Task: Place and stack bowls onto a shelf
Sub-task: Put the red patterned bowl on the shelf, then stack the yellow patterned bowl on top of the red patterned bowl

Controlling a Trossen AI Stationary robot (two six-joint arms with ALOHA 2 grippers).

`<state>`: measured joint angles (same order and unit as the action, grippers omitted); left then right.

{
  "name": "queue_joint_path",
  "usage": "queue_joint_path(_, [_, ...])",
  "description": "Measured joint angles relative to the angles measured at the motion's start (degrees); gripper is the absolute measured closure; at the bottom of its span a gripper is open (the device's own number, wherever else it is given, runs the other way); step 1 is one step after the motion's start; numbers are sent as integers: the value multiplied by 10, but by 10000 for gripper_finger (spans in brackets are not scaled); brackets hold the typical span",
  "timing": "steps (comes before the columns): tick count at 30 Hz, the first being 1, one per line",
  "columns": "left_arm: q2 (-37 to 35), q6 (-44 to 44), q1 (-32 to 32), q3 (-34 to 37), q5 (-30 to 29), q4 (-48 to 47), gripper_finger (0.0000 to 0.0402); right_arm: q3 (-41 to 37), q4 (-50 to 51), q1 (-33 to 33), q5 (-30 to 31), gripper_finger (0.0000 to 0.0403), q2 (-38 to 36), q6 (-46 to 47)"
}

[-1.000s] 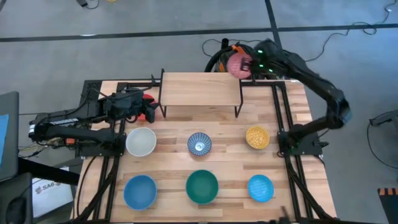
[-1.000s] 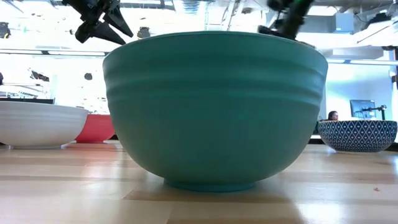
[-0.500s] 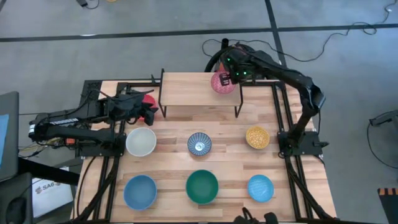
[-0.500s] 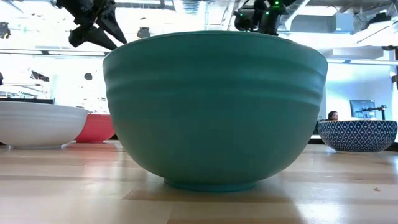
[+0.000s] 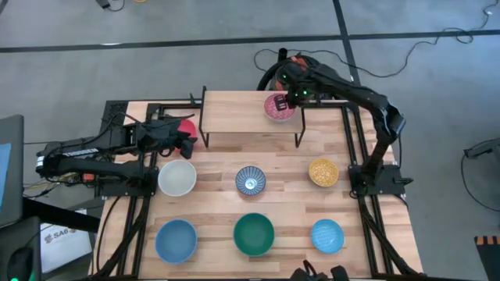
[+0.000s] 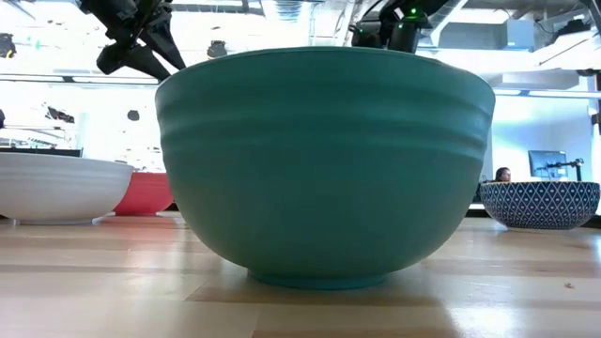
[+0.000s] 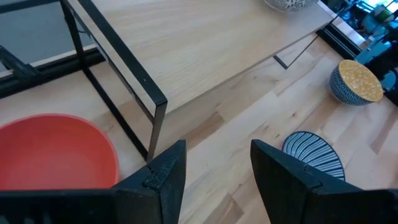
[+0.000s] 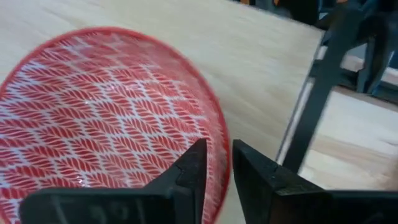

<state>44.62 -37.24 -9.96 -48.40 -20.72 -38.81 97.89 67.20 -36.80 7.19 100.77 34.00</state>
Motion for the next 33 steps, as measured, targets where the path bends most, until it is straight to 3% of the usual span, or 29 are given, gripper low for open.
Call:
queue_joint_path(10, [0, -14, 0, 0, 1, 0, 239, 0, 15, 3, 11, 295, -74, 0])
queue_joint_path(17, [5, -46, 22, 0, -2, 1, 239, -18, 120, 50, 136, 294, -159, 15])
queue_joint_path(23, [36, -71, 57, 0, -10, 2, 239, -168, 125, 100, 131, 294, -248, 64])
queue_joint_path(28, [77, -93, 85, 0, -20, 12, 239, -308, 118, 140, 78, 294, -314, 123])
queue_joint_path(33, [115, -96, 100, 0, -20, 48, 239, -416, 113, 166, 26, 294, -331, 140])
